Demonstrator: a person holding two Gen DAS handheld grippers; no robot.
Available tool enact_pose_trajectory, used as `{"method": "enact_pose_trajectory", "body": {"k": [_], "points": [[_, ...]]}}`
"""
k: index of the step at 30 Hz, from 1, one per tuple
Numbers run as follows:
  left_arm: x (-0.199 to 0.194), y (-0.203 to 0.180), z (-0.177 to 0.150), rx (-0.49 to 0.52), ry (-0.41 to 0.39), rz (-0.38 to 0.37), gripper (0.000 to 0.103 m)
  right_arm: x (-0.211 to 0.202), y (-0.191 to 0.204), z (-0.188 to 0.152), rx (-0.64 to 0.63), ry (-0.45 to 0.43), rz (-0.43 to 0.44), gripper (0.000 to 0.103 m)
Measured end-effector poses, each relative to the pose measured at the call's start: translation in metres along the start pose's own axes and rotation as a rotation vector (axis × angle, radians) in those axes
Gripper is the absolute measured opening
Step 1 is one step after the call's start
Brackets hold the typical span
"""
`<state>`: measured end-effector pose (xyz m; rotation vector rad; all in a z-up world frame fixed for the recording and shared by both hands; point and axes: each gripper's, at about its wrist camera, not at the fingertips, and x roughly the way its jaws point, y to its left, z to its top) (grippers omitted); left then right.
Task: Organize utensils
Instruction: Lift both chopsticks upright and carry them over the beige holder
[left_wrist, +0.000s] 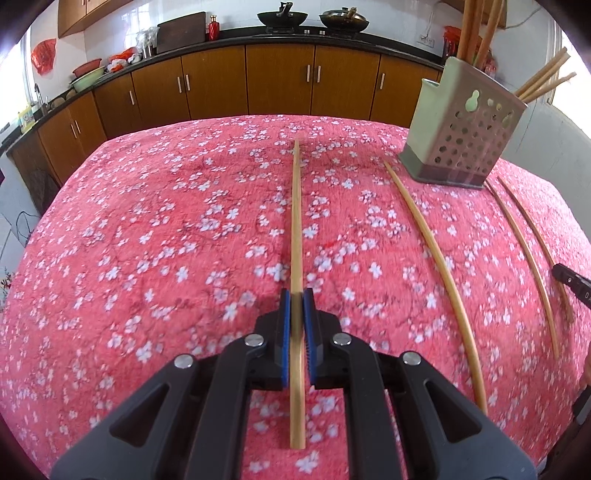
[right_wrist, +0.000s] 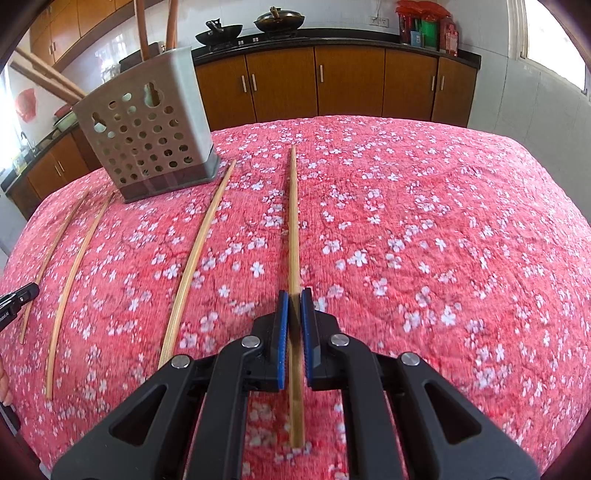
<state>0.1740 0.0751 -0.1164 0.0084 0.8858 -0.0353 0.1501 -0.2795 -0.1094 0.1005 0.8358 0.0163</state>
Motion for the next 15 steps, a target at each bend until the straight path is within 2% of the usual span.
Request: {"method": "enact_pose_trajectory", "body": {"k": [3, 6, 15], "points": [[-0.004, -0.004, -0.001, 0.027, 0.006, 0.022, 0.009, -0.004, 0.004, 0.002, -0.005, -0.002, -0.006, 0.008], [-0.021, 0.002, 0.004, 0.025, -0.030, 0.016, 0.009, -0.025, 0.001, 0.011, 0.019, -0.067, 0.007, 0.008], [-0.104, 0.000, 0.056, 0.010, -0.273, -0.025, 0.008, -0.097, 0.001, 0.061, 0.031, -0.303, 0.009, 0.008]]}}
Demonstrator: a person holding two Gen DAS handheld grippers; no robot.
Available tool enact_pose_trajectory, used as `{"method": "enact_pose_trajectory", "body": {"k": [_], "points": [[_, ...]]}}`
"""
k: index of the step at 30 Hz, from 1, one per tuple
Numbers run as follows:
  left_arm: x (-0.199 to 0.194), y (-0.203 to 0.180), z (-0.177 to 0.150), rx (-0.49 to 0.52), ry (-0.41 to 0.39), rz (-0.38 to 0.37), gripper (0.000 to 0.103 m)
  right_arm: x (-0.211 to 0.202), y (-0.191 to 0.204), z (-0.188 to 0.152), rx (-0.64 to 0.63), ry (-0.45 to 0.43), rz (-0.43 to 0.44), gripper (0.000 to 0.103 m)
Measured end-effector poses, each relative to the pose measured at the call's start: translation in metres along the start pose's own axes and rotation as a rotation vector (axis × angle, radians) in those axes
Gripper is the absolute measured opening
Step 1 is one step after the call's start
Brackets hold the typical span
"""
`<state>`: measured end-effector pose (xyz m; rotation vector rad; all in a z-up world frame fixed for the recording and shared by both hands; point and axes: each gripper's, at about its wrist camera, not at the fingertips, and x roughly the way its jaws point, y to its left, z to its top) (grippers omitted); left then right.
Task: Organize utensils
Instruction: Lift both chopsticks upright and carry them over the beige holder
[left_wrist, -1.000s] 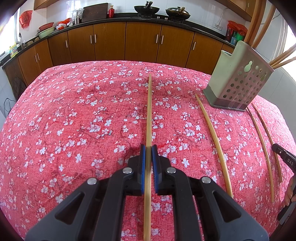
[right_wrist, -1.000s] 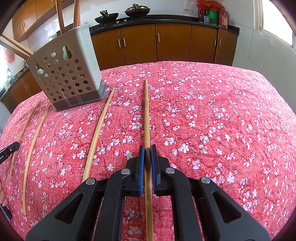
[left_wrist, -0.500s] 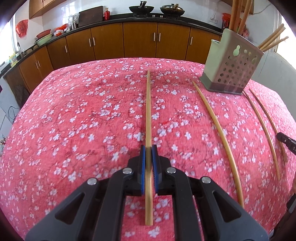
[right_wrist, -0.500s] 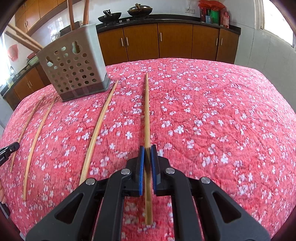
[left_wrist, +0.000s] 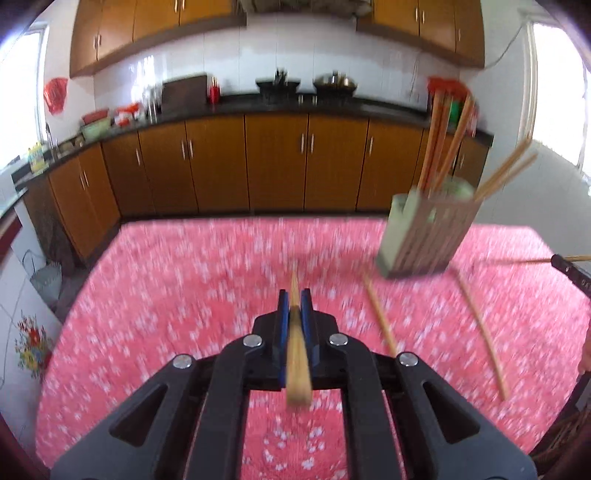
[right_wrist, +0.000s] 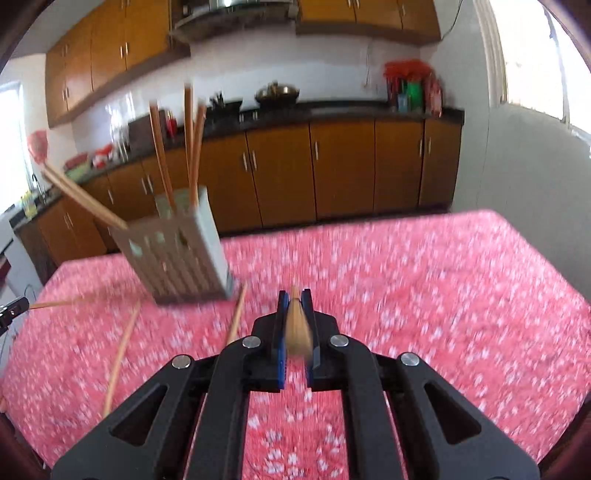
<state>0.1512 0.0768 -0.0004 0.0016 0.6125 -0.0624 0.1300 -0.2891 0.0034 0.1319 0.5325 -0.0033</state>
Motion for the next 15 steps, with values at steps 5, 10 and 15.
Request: {"method": "enact_pose_trajectory", "body": {"k": [5, 10, 15], "points": [[-0.019, -0.002, 0.025, 0.005, -0.064, -0.024, 0.008, -0.011, 0.000, 0.017, 0.014, -0.053, 0.012, 0.008], [-0.053, -0.017, 0.044, 0.037, -0.122, -0.103, 0.008, -0.032, 0.008, 0.036, 0.016, -0.106, 0.075, 0.008], [-0.079, -0.039, 0.061, 0.050, -0.184, -0.180, 0.008, -0.055, 0.018, 0.058, 0.036, -0.161, 0.167, 0.008]]}}
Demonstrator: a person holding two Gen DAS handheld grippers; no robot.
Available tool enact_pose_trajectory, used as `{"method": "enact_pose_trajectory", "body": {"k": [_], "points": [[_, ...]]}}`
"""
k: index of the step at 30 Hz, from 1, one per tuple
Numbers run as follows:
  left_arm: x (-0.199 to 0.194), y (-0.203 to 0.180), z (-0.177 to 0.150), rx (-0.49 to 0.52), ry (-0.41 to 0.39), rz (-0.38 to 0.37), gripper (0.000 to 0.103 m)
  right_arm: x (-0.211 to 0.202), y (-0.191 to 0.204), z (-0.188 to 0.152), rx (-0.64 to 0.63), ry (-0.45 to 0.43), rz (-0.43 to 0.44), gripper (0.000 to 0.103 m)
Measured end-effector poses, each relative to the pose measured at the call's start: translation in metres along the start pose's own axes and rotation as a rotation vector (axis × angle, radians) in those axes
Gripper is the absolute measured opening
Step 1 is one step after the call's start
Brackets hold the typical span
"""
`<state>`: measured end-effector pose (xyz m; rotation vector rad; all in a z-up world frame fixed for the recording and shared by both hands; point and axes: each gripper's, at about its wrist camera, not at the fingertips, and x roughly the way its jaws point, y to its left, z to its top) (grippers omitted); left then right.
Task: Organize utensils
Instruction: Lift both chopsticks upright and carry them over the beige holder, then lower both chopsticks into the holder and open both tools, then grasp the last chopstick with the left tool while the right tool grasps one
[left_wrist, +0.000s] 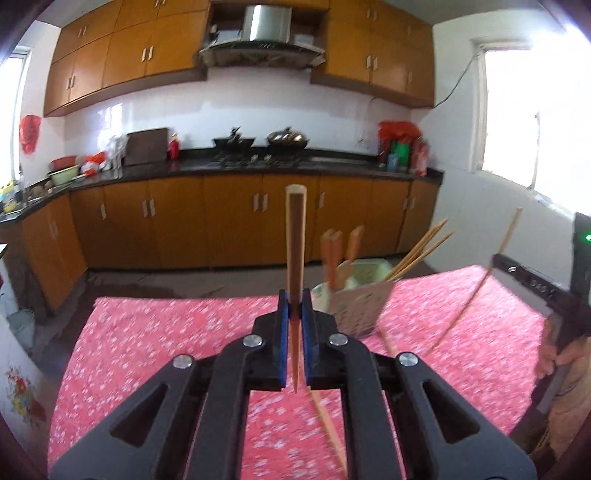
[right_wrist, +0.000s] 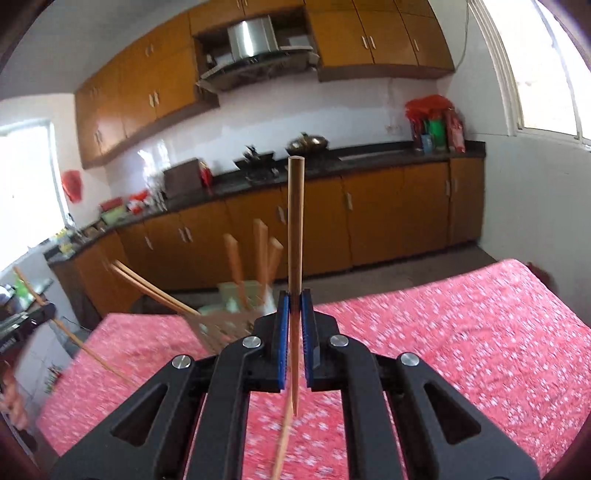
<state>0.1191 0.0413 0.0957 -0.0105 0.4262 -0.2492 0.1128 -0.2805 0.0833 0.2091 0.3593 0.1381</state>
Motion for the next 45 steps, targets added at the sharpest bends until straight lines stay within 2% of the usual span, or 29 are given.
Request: {"method": "enact_pose_trajectory", "body": {"k": [7, 13, 17, 23, 29, 31, 33, 34, 41, 43, 45], "points": [[-0.003, -0.032, 0.044, -0.043, -0.141, -0.072, 0.008, -0.012, 0.029, 0.037, 0.009, -0.131, 0.102, 0.008], [0.014, -0.050, 0.080, -0.082, -0.255, -0.044, 0.008, 0.002, 0.051, 0.060, -0.019, -0.251, 0.097, 0.008], [0.036, -0.056, 0.084, -0.060, -0.284, -0.001, 0.008, 0.024, 0.059, 0.061, -0.056, -0.294, 0.064, 0.008], [0.088, -0.044, 0.068, -0.111, -0.228, 0.006, 0.008, 0.073, 0.059, 0.047, -0.059, -0.229, 0.038, 0.008], [0.111, -0.032, 0.056, -0.143, -0.175, -0.003, 0.008, 0.078, 0.062, 0.030, -0.084, -0.186, 0.038, 0.009], [0.110, -0.029, 0.055, -0.153, -0.175, -0.008, 0.012, 0.077, 0.062, 0.030, -0.087, -0.180, 0.040, 0.012], [0.106, -0.025, 0.055, -0.157, -0.180, -0.004, 0.023, 0.072, 0.058, 0.031, -0.072, -0.182, 0.040, 0.020], [0.102, -0.022, 0.056, -0.159, -0.188, 0.001, 0.024, 0.070, 0.057, 0.032, -0.068, -0.186, 0.038, 0.025], [0.064, 0.013, 0.051, -0.209, -0.194, 0.056, 0.037, 0.038, 0.031, 0.037, -0.051, -0.212, -0.029, 0.029], [0.051, 0.027, 0.038, -0.220, -0.191, 0.087, 0.039, 0.032, 0.014, 0.029, -0.025, -0.179, -0.063, 0.032], [0.044, 0.041, 0.021, -0.216, -0.168, 0.145, 0.041, 0.036, -0.003, 0.014, -0.014, -0.100, -0.107, 0.032]]}}
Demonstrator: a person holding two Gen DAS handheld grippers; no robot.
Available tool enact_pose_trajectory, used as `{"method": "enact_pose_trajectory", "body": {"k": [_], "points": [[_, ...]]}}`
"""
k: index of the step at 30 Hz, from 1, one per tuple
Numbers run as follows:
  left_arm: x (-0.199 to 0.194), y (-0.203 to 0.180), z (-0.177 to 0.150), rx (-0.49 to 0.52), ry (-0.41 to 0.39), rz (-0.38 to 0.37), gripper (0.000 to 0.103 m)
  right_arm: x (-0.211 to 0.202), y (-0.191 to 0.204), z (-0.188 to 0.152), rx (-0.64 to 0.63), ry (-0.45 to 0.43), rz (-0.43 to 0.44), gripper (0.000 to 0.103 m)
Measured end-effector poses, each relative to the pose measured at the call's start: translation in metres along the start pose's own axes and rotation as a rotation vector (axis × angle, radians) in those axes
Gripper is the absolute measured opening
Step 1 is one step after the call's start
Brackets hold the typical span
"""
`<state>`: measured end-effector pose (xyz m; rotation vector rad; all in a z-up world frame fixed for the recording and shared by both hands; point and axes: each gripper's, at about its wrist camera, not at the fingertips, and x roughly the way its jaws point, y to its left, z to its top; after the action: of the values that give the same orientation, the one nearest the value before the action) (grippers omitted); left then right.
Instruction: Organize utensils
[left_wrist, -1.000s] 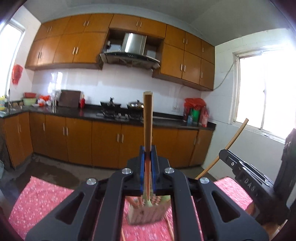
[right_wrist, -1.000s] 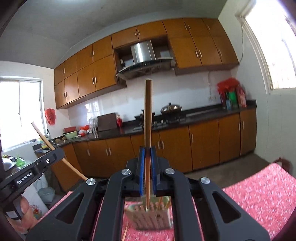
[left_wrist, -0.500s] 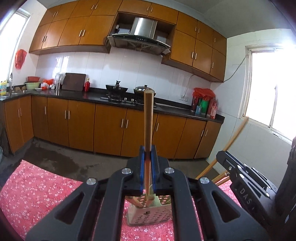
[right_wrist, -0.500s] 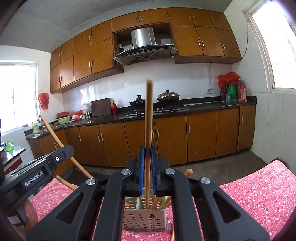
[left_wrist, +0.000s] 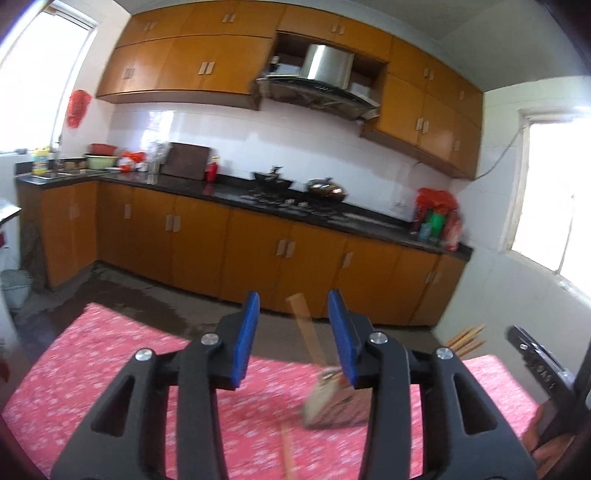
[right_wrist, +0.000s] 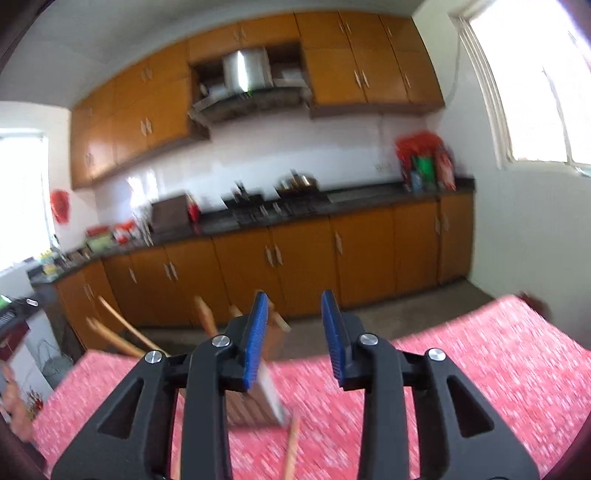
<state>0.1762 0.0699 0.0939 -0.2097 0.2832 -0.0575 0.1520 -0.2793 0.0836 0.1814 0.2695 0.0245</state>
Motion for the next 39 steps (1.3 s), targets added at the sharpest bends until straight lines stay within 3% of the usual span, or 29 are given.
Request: {"method": "enact_pose_trajectory", "body": {"k": [4, 7, 11, 14, 16, 19, 20, 28, 31, 32, 34, 39], "points": [[0.006, 0.031, -0.039, 0.032, 0.107, 0.088, 0.042, 0.024, -0.021, -0.053, 0.002, 0.219, -0.039, 0.032], [0.019, 0.045, -0.076, 0.050, 0.216, 0.123, 0.042, 0.041, -0.023, -0.097, 0.015, 0.389, 0.003, 0.032], [0.029, 0.047, -0.119, 0.049, 0.349, 0.095, 0.042, 0.045, -0.010, -0.148, 0.023, 0.530, 0.114, 0.029], [0.032, 0.035, -0.143, 0.065, 0.405, 0.051, 0.042, 0.044, 0.005, -0.169, -0.009, 0.579, 0.141, 0.029], [0.031, 0.026, -0.156, 0.080, 0.429, 0.018, 0.042, 0.042, 0.015, -0.182, -0.042, 0.595, 0.134, 0.029], [0.030, 0.008, -0.171, 0.104, 0.457, -0.013, 0.042, 0.049, 0.016, -0.191, -0.067, 0.619, 0.108, 0.010], [0.030, 0.004, -0.176, 0.109, 0.467, -0.023, 0.042, 0.050, 0.014, -0.191, -0.066, 0.608, 0.095, 0.008], [0.041, -0.021, -0.210, 0.144, 0.561, -0.051, 0.036, 0.057, -0.015, -0.182, 0.014, 0.589, 0.016, 0.007], [0.046, -0.032, -0.221, 0.197, 0.582, -0.027, 0.024, 0.058, -0.016, -0.182, 0.016, 0.589, 0.013, 0.007], [0.049, -0.034, -0.224, 0.217, 0.589, -0.010, 0.014, 0.058, -0.015, -0.183, 0.014, 0.587, 0.012, 0.007], [0.055, -0.033, -0.227, 0.227, 0.599, 0.015, 0.009, 0.060, -0.014, -0.183, 0.006, 0.583, 0.009, 0.007], [0.080, -0.008, -0.213, 0.210, 0.593, 0.101, 0.008, 0.072, -0.017, -0.178, -0.002, 0.567, -0.015, 0.007]]}}
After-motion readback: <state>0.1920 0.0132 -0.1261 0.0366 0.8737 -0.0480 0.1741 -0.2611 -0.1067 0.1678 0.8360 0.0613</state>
